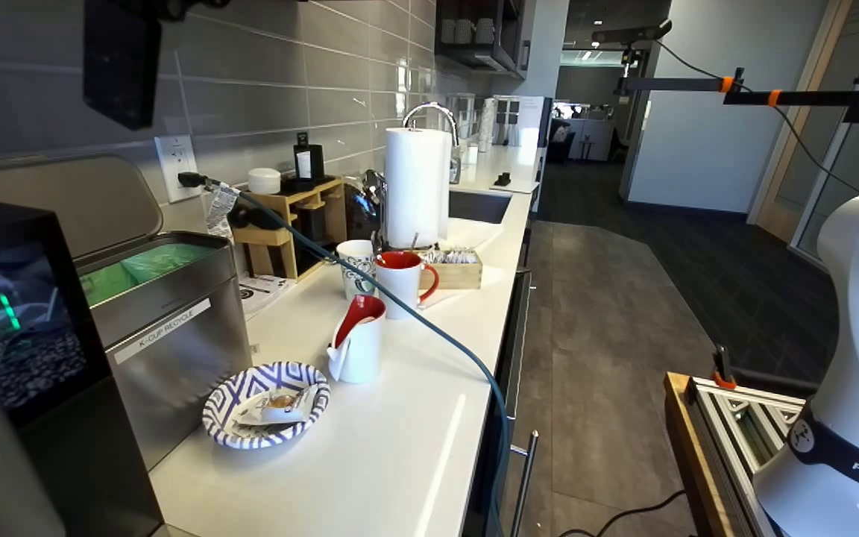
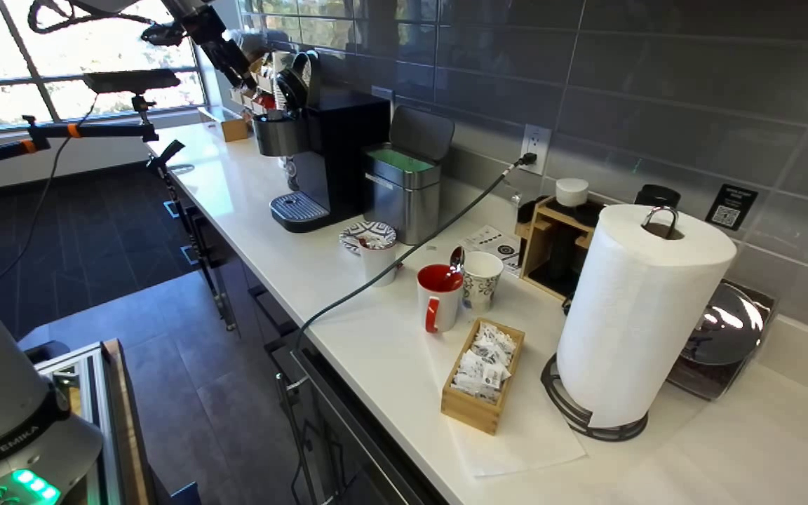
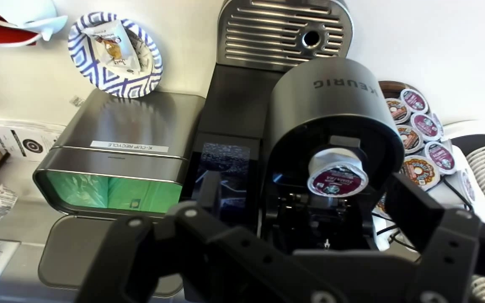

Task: Remove the white container from the coffee maker and put it on the table

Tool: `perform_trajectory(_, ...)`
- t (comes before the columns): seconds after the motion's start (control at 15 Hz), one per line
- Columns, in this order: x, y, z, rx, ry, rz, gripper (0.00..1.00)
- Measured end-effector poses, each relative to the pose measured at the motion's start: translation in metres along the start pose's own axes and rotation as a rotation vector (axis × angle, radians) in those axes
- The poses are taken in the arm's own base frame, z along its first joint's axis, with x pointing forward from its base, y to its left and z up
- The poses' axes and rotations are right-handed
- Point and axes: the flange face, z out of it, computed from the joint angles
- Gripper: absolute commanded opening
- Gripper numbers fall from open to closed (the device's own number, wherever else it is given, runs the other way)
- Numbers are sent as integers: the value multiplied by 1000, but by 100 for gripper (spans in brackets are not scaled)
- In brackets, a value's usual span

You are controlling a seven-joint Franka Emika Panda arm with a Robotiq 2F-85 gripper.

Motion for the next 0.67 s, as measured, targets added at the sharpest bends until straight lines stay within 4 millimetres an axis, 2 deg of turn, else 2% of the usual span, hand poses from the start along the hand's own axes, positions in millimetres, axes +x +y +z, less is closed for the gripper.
perform_trajectory(0.33,20,-24,-8,51,7,45,100)
perform_trajectory(0.67,27,-61,18,87,5,51,100)
